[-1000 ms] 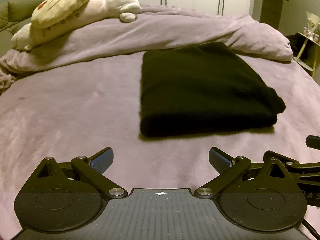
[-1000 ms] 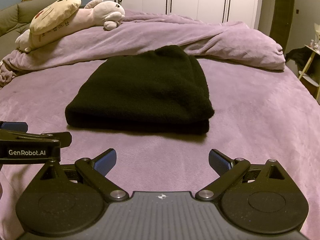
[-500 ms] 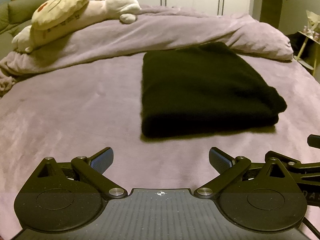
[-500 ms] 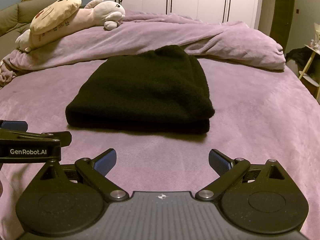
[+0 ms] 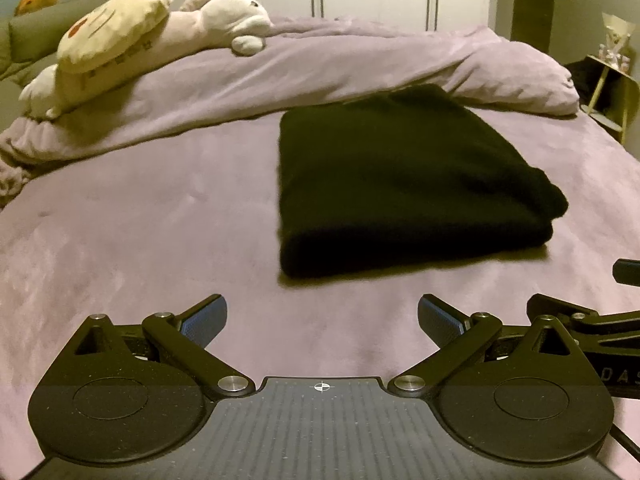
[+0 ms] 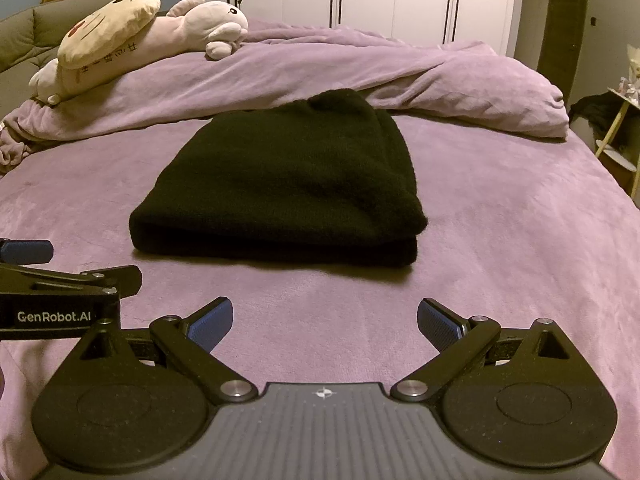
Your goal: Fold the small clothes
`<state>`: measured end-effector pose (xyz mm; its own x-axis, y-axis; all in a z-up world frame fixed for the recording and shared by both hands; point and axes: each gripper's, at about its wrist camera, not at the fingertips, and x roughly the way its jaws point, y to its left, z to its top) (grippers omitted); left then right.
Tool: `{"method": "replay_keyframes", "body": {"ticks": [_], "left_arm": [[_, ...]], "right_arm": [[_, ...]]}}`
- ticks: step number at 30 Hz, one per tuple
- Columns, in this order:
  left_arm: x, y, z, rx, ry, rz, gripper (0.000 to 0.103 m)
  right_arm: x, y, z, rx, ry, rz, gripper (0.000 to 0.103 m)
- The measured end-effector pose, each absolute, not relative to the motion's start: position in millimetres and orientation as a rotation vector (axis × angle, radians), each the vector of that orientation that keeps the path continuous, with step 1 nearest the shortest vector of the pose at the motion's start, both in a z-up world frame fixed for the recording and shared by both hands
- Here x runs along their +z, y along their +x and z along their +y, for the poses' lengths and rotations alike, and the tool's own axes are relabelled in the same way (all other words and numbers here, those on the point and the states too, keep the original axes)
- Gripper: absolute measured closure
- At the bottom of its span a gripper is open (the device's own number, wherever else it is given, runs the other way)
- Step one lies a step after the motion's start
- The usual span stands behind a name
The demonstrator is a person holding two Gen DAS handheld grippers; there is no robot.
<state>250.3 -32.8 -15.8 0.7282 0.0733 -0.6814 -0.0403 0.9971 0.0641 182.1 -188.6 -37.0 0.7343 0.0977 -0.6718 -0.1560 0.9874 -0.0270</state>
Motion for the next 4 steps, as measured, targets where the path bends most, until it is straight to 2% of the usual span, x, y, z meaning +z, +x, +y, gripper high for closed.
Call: {"method": "replay_keyframes", "body": {"ticks": [4], "left_arm": [[-15.4, 249.7, -33.6, 0.064, 0.050, 0.755, 0.000]], "right_arm": [[-36.4, 181.3, -188.9, 0.136, -0.085, 0.733, 0.004]]}}
